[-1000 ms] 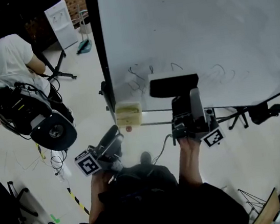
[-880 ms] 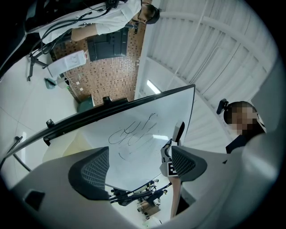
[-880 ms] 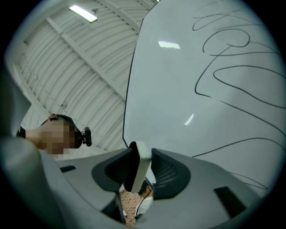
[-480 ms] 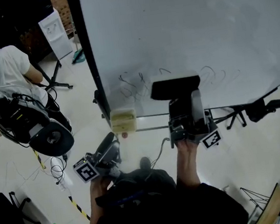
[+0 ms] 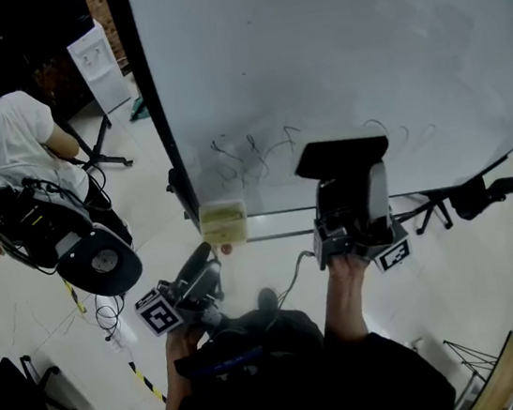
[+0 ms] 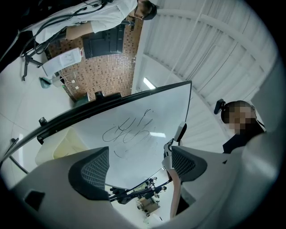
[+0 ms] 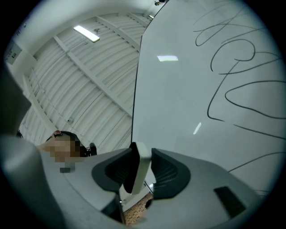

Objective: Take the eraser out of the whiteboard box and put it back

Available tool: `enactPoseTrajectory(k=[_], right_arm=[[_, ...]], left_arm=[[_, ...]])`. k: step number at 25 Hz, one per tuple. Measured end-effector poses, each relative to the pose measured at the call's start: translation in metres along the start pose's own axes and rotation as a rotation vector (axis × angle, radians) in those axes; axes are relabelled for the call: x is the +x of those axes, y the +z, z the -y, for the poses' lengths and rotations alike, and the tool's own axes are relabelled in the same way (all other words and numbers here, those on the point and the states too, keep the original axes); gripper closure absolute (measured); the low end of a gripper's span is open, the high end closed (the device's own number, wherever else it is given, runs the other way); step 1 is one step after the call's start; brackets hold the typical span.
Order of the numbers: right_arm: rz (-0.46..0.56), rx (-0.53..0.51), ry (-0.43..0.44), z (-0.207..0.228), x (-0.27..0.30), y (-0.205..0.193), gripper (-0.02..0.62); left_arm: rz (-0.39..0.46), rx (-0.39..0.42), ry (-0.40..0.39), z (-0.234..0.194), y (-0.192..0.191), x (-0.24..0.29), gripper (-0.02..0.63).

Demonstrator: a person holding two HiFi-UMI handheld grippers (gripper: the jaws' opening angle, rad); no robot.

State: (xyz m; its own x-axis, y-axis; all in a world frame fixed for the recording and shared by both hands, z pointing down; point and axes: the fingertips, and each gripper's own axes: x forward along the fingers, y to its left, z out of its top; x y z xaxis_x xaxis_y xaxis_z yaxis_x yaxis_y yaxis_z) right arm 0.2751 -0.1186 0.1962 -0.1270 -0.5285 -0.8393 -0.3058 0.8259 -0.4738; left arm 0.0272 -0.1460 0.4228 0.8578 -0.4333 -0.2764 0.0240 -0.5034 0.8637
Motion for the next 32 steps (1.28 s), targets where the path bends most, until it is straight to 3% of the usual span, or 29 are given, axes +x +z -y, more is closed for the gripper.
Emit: enactPoseTrajectory(k=[7, 15, 19, 32], right_arm=[[0.079, 0.017, 0.038, -0.001, -0.014, 0.024, 0.434], [0.115, 0.033, -0.001, 0.008, -0.026, 0.036, 0.434], [0.097, 0.041, 0.058, 0.007, -0.03, 0.034, 0.434], [0.073, 0.028, 0.019, 0.011, -0.031, 0.022, 0.434]], left_arm=[[-0.017, -0.046, -0.031, 0.001, -0.01, 0.006, 0.178], [-0.031, -0.034, -0.027, 0.003, -0.014, 0.012, 0.178], [-0.029, -0.036, -0.022, 0.002, -0.014, 0.01, 0.178], [0.002, -0.042, -0.04, 0.005, -0.009, 0.008, 0.178]])
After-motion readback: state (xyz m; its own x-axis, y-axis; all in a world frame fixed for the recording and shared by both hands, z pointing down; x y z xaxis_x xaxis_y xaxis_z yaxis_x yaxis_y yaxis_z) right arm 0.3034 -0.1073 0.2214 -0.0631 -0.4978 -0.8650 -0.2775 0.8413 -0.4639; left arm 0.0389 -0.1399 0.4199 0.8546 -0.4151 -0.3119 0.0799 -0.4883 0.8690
